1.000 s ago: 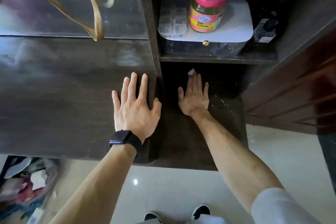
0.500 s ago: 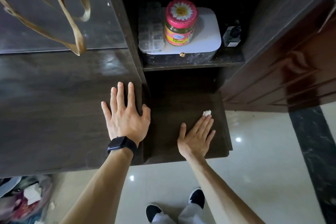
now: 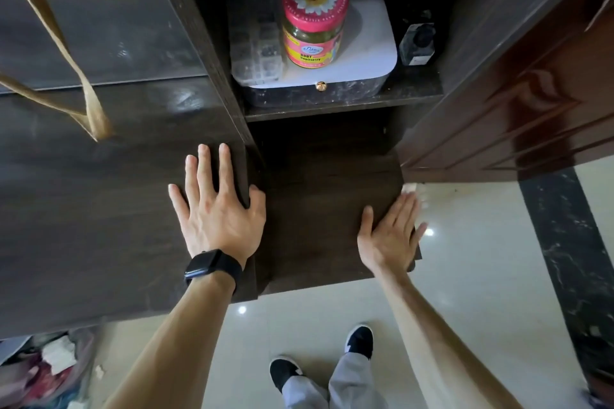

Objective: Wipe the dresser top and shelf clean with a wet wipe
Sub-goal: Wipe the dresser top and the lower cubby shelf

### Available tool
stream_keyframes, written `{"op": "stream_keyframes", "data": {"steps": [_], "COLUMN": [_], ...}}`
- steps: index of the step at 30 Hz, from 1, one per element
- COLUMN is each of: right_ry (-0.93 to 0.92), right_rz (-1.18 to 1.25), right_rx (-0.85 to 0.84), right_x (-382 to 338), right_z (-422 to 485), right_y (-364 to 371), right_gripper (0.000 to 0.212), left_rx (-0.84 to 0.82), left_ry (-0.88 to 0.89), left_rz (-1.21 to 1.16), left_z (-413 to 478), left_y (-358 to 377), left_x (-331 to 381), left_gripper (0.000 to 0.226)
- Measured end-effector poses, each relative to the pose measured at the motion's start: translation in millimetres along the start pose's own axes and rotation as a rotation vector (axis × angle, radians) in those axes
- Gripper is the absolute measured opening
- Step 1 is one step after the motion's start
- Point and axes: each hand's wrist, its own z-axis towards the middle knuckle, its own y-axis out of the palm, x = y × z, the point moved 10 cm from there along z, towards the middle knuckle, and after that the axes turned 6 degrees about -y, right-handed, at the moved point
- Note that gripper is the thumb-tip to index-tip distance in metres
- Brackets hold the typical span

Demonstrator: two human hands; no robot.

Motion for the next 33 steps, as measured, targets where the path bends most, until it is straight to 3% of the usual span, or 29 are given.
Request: {"op": "stream_keyframes", "data": {"steps": [3, 6, 10, 13, 17, 20, 22, 24, 26, 27, 33], "right_ry": [-0.034, -0.085, -0.203, -0.297, -0.818, -1.068, -0.994, -0.765, -0.541, -0.516, -1.003], "right_rz": [-0.098, -0.123, -0.109, -0.081, -0.103, -0.103, -0.149, -0.205, -0.177, -0.141, -0.080], "right_rx": [-0.077, -0.103, -0.049, -0.045, -0.195, -0.266, -0.256, -0.176, -0.144, -0.137, -0.317], "right_x": [27.2, 21.2, -32.0, -82.8, -164.9, -149.4, -110.8, -82.0, -85.4, -102.0, -209.1], "right_z": [-57.0, -39.6, 30.7, 31.8, -50.8, -100.6, -80.2, -22.2, 33.8, 47.0, -37.5], "right_y": [8.2, 7.2, -2.0, 10.2, 48.8, 47.0, 34.5, 20.8, 11.8, 12.6, 60.5], "right_gripper": [0.083, 0.086, 0.085, 0.078, 0.070, 0.066, 0.067, 0.068, 0.067, 0.066, 0.075], "left_rx": [-0.007, -0.008, -0.001, 0.005, 0.007, 0.005, 0.000, 0.004, 0.009, 0.013, 0.021], "left_ry": [-0.005, -0.016, -0.023, -0.026, -0.032, -0.039, -0.041, -0.039, -0.037, -0.034, -0.046], "left_rz": [-0.003, -0.008, 0.004, 0.007, 0.006, 0.001, -0.007, -0.002, 0.008, 0.010, 0.005], "left_z": [-0.1, -0.8, 0.5, 0.6, -0.1, -0.1, 0.1, 0.3, 1.4, 1.6, 1.8], "left_y": [0.0, -0.7, -0.3, 0.1, -0.9, -2.1, -1.4, -1.0, -0.9, -0.8, -0.9], "left_x": [-0.7, -1.3, -0.6, -1.6, -2.0, -1.1, 0.0, 0.9, 0.7, 0.5, -0.8], "left_gripper": [0.074, 0.074, 0.074, 0.074, 0.074, 0.074, 0.075, 0.075, 0.074, 0.074, 0.072]}}
